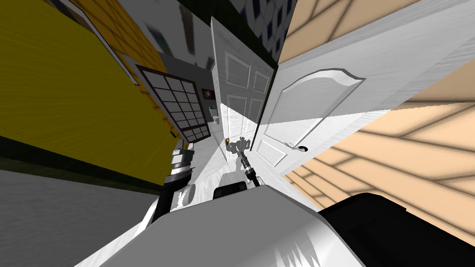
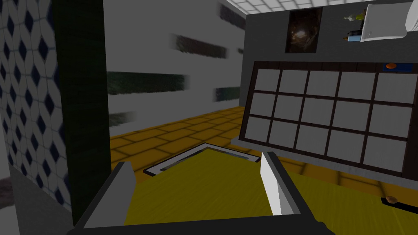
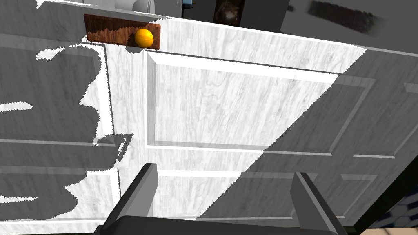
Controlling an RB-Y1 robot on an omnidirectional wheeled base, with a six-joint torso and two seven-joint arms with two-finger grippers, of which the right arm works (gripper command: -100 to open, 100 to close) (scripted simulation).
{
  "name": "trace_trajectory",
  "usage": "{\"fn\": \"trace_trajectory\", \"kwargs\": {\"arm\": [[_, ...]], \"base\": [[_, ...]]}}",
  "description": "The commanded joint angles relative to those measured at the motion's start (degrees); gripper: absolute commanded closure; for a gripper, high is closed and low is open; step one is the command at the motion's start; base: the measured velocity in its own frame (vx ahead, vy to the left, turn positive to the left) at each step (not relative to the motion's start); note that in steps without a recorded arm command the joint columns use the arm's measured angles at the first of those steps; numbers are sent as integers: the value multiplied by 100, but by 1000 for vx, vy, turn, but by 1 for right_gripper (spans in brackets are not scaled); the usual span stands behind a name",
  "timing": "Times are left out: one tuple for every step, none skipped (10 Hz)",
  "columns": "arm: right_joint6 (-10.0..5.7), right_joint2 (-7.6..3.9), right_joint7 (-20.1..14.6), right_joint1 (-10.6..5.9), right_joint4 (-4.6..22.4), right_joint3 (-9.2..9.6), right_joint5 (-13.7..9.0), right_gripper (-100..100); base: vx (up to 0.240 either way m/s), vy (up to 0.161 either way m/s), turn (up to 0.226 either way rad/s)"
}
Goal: Push the door open
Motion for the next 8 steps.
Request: {"fn": "trace_trajectory", "kwargs": {"arm": [[-10,22,-29,-79,165,28,28,-100],[-35,29,-56,-114,287,54,50,-100],[-60,35,-83,-150,410,80,72,-100],[-109,49,-136,-221,654,131,117,-100],[-132,59,-161,-254,765,155,137,-100],[-154,68,-185,-286,875,178,157,-100],[-177,78,-210,-318,986,202,176,-100],[-199,87,-234,-350,1097,225,196,-100]], "base": [[109,-5,4],[81,-1,3],[91,-7,2],[148,-20,7],[155,-24,7],[113,-11,7],[92,1,3],[83,5,2]]}}
